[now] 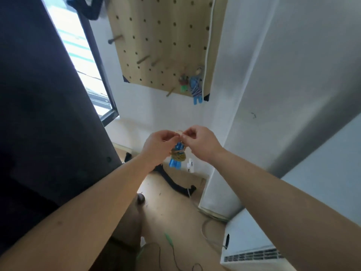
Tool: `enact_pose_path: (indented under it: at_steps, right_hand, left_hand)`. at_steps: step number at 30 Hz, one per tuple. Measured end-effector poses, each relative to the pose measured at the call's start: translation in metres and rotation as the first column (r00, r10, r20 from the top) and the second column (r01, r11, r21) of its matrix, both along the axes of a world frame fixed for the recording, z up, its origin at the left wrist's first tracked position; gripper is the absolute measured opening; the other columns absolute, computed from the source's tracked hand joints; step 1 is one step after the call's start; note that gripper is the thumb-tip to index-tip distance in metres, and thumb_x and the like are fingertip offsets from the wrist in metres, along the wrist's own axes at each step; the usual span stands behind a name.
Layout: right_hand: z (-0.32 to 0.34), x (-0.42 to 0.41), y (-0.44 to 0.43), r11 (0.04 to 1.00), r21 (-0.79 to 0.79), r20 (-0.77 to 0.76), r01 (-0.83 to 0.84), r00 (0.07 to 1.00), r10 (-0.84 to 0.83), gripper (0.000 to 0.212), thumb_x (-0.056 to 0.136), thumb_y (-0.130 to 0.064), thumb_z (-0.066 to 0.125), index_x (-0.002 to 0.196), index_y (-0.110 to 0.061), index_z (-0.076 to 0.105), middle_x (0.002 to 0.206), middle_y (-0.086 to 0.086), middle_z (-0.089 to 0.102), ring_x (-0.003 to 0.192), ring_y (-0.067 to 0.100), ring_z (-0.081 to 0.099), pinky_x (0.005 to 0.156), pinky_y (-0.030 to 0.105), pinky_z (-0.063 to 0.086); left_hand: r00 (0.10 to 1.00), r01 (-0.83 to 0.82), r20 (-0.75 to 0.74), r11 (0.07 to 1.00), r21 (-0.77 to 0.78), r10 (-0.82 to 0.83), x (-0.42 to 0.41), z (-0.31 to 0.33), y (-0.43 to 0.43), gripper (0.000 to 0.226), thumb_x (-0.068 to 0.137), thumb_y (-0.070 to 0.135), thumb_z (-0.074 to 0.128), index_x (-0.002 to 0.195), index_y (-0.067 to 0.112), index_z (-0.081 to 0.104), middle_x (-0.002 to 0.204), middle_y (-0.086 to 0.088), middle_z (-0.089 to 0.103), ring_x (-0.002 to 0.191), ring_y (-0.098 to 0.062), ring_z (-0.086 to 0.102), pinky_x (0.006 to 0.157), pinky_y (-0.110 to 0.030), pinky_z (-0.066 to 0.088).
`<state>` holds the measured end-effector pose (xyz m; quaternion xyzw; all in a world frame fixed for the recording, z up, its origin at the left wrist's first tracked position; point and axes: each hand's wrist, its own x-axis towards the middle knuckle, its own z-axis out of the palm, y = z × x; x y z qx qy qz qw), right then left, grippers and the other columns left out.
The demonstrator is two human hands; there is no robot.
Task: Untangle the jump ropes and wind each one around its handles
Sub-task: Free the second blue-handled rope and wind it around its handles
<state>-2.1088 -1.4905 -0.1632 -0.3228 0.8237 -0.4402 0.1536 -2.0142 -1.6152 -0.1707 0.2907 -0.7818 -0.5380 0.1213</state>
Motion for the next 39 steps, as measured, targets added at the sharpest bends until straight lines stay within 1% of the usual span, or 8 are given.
enact_pose_path:
  at_steps: [6,11,16,19,23,28,33,39]
  right_hand:
    - [0.019,-0.04,-0.039,0.998,-0.021,-0.073,0.058,0.996,-0.059,0.015,0.097,-0.034,0.061,0.094,-0.02,0.066,0.089,-0.002,0.07,0.085,0.014,0.066,0.073,0.027,0.05]
    - [0.019,-0.092,-0.077,0.994,-0.02,-0.093,0.112,0.989,-0.113,0.013,0.097,-0.032,0.062,0.095,-0.02,0.066,0.093,-0.003,0.069,0.086,0.012,0.063,0.073,0.025,0.049]
    - [0.015,-0.16,-0.131,0.997,0.022,-0.095,0.074,0.993,-0.072,0.011,0.096,-0.029,0.061,0.098,-0.02,0.067,0.092,-0.004,0.069,0.086,0.012,0.064,0.069,0.024,0.046]
    - [0.022,-0.206,-0.167,0.999,0.028,-0.101,0.029,0.995,-0.026,0.006,0.096,-0.028,0.061,0.098,-0.023,0.064,0.09,-0.007,0.068,0.084,0.008,0.064,0.063,0.021,0.046]
    - [0.031,-0.257,-0.206,0.994,0.102,-0.153,-0.04,0.987,0.055,0.008,0.096,-0.028,0.061,0.101,-0.022,0.064,0.094,-0.005,0.068,0.082,0.005,0.062,0.058,0.014,0.041]
    - [0.045,-0.294,-0.251,0.973,0.217,-0.248,-0.077,0.96,0.132,0.012,0.096,-0.026,0.06,0.099,-0.018,0.069,0.091,-0.002,0.07,0.084,0.015,0.065,0.07,0.029,0.051]
    - [0.056,-0.324,-0.287,0.918,0.396,-0.33,-0.024,0.929,0.167,0.014,0.093,-0.029,0.062,0.085,-0.019,0.069,0.08,-0.001,0.068,0.072,0.019,0.064,0.063,0.033,0.054]
    - [0.055,-0.347,-0.315,0.862,0.506,-0.327,0.012,0.928,0.178,0.018,0.09,-0.022,0.064,0.074,-0.014,0.064,0.077,0.005,0.067,0.067,0.022,0.065,0.053,0.03,0.047]
  left_hand:
    - [1.0,0.024,0.004,0.999,-0.042,-0.024,-0.051,0.027,-0.047,0.004,0.096,0.027,0.064,0.097,0.028,0.068,0.092,0.009,0.068,0.085,-0.007,0.064,0.07,-0.023,0.053]
    - [1.0,0.009,-0.029,1.0,-0.022,-0.009,-0.104,0.031,-0.079,0.011,0.093,0.016,0.067,0.102,0.016,0.072,0.092,0.003,0.07,0.081,-0.007,0.064,0.064,-0.019,0.05]
    - [1.0,-0.022,-0.019,1.0,-0.02,0.022,-0.166,0.027,-0.127,0.01,0.09,0.012,0.067,0.097,0.017,0.071,0.09,0.002,0.07,0.084,-0.013,0.066,0.074,-0.026,0.056]
    - [0.999,-0.049,-0.014,0.999,0.004,0.049,-0.208,0.029,-0.161,0.008,0.091,0.015,0.066,0.091,0.023,0.07,0.09,0.001,0.071,0.086,-0.015,0.067,0.067,-0.026,0.056]
    - [0.998,-0.057,0.031,0.998,-0.03,0.058,-0.256,0.033,-0.199,0.011,0.093,0.022,0.066,0.086,0.03,0.07,0.092,0.003,0.073,0.091,-0.018,0.07,0.078,-0.034,0.061]
    - [0.99,-0.133,0.05,0.99,-0.038,0.135,-0.291,0.038,-0.238,0.016,0.09,0.019,0.067,0.08,0.031,0.068,0.091,0.001,0.073,0.094,-0.021,0.069,0.087,-0.042,0.059]
    - [0.985,-0.106,0.123,0.988,-0.114,0.12,-0.323,0.042,-0.274,0.008,0.088,0.021,0.068,0.087,0.028,0.072,0.092,0.001,0.074,0.09,-0.019,0.07,0.085,-0.041,0.06]
    - [0.974,-0.08,0.198,0.982,-0.17,0.114,-0.345,0.038,-0.301,0.018,0.09,0.016,0.065,0.079,0.03,0.068,0.085,0.002,0.074,0.082,-0.017,0.072,0.075,-0.034,0.063]
